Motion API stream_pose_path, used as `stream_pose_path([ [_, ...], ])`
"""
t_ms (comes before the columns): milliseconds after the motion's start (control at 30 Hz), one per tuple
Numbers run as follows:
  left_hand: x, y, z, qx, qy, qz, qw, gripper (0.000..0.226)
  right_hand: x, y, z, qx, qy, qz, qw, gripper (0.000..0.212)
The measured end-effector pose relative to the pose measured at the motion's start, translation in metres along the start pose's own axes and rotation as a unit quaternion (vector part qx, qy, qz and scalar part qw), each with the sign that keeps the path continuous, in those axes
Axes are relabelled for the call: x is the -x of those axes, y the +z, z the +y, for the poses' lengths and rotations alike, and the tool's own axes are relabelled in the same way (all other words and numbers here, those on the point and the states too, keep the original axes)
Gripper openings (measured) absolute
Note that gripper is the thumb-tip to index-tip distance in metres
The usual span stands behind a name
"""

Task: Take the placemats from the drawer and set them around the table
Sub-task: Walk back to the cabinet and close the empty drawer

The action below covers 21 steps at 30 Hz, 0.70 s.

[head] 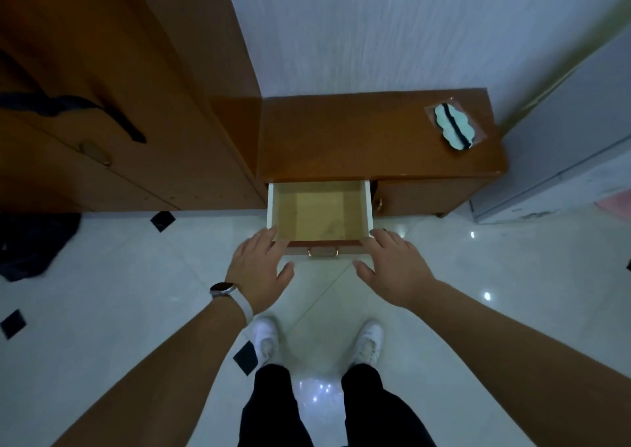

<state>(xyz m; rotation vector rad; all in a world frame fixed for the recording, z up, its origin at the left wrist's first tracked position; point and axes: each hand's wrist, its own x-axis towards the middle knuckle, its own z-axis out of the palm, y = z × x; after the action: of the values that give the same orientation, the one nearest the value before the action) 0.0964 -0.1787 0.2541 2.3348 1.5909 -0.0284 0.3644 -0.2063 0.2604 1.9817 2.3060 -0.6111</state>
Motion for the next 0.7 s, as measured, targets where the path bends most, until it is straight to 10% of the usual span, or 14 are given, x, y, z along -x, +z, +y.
stream_pose_path([
  [700, -0.136, 0.311, -0.135, -0.055, 0.010, 0.072, 0.996, 0.073, -0.141, 0.313, 0.100, 0.076, 0.126, 0.087, 0.985, 0.073],
])
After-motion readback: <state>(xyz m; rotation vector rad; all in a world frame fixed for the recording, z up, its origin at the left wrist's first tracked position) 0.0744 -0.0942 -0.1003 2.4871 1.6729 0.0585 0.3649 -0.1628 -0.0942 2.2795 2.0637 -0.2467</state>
